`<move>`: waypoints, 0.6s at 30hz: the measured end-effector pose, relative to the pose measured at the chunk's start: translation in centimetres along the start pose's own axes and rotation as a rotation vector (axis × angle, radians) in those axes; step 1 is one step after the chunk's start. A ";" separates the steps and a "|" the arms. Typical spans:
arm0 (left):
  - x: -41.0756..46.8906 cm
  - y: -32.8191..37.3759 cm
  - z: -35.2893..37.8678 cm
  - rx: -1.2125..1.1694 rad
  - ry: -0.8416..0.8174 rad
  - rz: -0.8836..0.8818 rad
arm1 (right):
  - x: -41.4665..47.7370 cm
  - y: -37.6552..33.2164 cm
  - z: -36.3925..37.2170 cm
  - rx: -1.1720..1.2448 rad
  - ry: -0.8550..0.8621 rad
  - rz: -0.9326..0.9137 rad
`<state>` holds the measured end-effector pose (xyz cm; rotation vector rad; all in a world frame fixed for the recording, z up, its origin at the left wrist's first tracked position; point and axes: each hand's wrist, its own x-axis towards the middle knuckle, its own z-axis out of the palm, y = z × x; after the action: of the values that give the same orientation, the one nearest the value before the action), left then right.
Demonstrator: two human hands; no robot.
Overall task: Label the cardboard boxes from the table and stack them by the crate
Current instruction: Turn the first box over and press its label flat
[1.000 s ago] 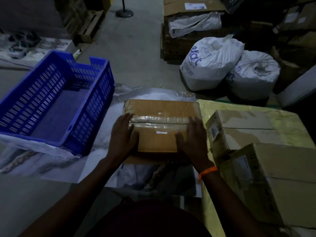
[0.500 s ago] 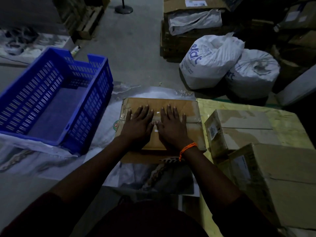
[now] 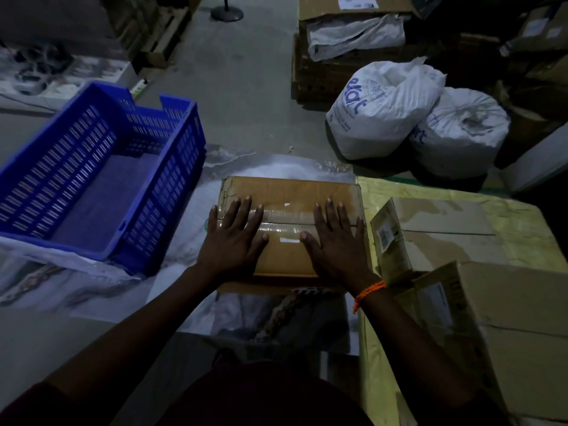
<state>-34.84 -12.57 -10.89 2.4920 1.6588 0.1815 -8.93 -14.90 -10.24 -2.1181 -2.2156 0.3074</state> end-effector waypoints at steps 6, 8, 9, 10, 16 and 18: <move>0.2 -0.2 0.3 -0.006 0.019 -0.027 | -0.1 -0.4 0.1 0.021 0.058 0.029; -0.1 0.0 0.3 -0.035 0.038 -0.102 | -0.4 -0.2 -0.1 0.090 0.104 0.138; -0.4 0.2 0.3 -0.054 0.047 -0.143 | -0.7 0.0 -0.2 0.152 0.138 0.220; -0.6 0.4 0.3 -0.072 0.056 -0.176 | -1.0 0.1 -0.5 0.231 0.162 0.309; -0.5 2.0 -0.2 -0.151 0.060 -0.192 | 0.1 3.2 -2.1 0.655 0.139 0.554; -0.2 3.3 -0.1 -0.238 0.076 -0.189 | 0.7 4.1 -3.5 0.680 0.151 0.550</move>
<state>-31.92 -14.03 -10.17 2.1679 1.7736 0.4297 -4.30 -13.70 -7.66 -2.1700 -1.1575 0.7622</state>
